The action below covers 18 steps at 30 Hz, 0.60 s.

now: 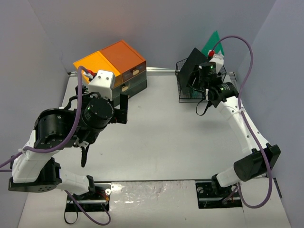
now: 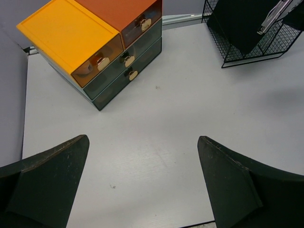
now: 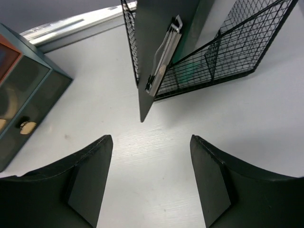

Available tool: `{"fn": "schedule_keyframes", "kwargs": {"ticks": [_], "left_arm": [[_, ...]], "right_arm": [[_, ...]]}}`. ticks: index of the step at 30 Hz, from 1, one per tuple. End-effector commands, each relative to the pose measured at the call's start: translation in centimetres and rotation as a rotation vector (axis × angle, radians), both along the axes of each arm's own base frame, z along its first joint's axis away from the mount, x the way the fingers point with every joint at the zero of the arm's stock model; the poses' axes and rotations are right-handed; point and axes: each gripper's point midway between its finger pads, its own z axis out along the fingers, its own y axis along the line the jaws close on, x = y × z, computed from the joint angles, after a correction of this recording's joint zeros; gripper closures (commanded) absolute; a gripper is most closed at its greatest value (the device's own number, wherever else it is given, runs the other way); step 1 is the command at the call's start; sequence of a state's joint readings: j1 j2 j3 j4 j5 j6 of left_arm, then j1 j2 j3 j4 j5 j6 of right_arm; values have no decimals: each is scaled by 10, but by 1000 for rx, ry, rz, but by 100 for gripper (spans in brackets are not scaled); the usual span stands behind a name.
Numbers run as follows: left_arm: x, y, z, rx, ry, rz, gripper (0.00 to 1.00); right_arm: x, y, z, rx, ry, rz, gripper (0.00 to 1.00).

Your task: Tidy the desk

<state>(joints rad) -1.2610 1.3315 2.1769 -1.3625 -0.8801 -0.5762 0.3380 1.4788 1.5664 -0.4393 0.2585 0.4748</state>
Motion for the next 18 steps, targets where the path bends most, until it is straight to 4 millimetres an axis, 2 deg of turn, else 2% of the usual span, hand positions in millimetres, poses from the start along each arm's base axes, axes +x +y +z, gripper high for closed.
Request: {"fn": "schedule_keyframes", "kwargs": {"ticks": [1,2,7,9,11,18], "left_arm": [[-3,9,1,-9,0,-3,3],[-3,9,1,-10,2,-5,3],[-4,10,0,-6,7,-10,3],[-4,10,0,-8,7,-11,3],[-5,12,1,-9,5,-11,3],[-5,16,6,-3,0,-5,3]], "right_arm": [[-13,9,10,139,-137,-69,38],[-16,8,11,146,-158,-79,38],[-15,12,-10,141,-190,-107,38],[-10,15,-9,153,-225,-113,39],[-8,16,-22,150,-218,-123,39],[17,26,-35,193,-268,-144,42]]}}
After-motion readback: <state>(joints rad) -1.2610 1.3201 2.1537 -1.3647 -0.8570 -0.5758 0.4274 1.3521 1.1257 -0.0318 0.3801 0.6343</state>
